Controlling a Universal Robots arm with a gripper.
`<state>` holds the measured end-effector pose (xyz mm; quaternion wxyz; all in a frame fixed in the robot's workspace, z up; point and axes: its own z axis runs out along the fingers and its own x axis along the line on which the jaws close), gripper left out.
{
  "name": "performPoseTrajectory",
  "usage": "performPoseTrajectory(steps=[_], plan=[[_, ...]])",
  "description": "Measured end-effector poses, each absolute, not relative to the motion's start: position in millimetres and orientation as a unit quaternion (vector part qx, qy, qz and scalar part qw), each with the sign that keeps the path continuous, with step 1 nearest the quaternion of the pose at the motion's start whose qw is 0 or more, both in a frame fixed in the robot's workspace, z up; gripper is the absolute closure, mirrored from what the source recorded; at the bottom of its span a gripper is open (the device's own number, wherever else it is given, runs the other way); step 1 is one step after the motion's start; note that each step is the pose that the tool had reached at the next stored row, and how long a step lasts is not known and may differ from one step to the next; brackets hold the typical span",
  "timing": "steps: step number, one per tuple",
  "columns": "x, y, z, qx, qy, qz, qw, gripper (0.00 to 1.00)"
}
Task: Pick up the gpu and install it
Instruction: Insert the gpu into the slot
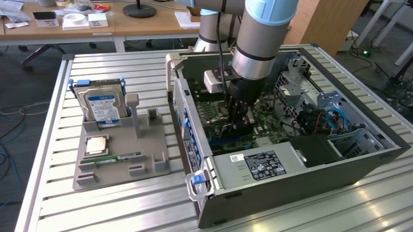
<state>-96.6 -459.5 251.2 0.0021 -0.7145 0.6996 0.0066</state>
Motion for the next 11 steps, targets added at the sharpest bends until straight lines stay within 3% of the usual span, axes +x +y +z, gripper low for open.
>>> performPoseTrajectory(steps=[8,11], plan=[[-96.5,-459.3,250.4,-0.714,0.700,0.007,0.003,0.75],[-96.6,-459.5,251.2,-0.714,0.700,0.007,0.002,0.69]])
